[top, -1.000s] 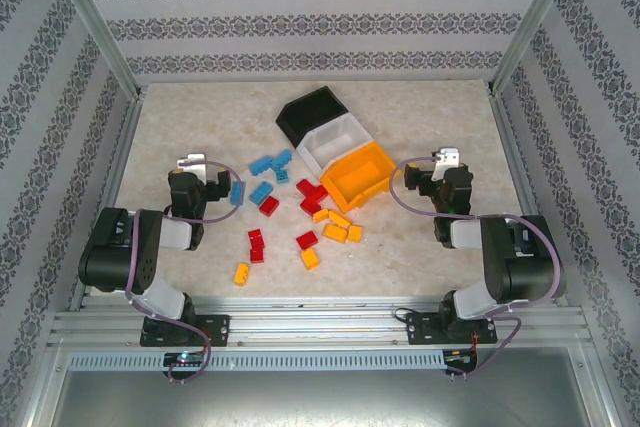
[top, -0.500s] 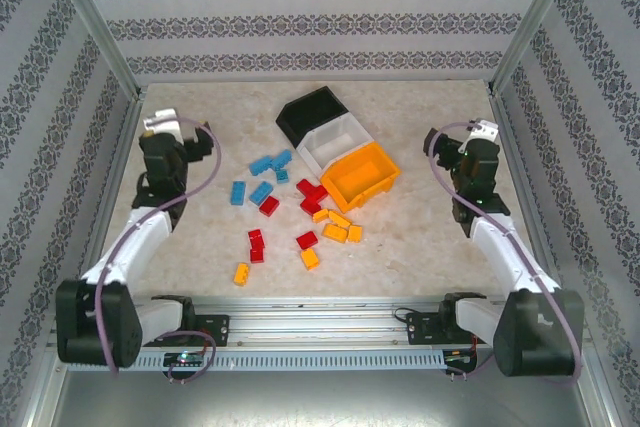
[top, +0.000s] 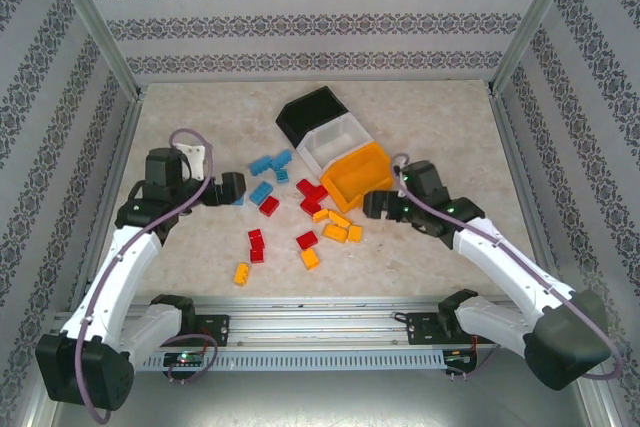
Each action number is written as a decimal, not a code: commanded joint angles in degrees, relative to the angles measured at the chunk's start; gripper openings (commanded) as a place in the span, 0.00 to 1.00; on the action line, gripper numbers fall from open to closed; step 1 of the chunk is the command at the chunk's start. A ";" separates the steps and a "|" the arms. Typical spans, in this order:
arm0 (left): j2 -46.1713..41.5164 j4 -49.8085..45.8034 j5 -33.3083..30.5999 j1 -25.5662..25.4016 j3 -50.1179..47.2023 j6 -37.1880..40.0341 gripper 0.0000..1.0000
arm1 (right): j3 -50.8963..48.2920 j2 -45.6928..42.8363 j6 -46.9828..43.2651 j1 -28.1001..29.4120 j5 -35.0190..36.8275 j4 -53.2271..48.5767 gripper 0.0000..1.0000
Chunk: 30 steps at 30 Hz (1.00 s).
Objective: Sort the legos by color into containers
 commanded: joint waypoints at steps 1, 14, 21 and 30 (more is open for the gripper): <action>-2.40 -3.58 4.43 -2.10 -2.63 -0.17 1.00 | -3.02 -0.37 5.20 5.85 5.37 -5.55 0.92; -3.04 2.98 7.45 -4.87 -7.73 -1.42 1.00 | 1.11 15.94 11.31 16.72 9.67 1.01 0.69; -3.55 1.56 3.70 -8.23 -7.53 0.47 1.00 | 5.39 23.91 12.35 17.02 10.38 2.80 0.63; -4.23 1.52 2.73 -9.00 -7.61 0.76 1.00 | 9.34 30.73 13.21 17.00 13.42 1.58 0.55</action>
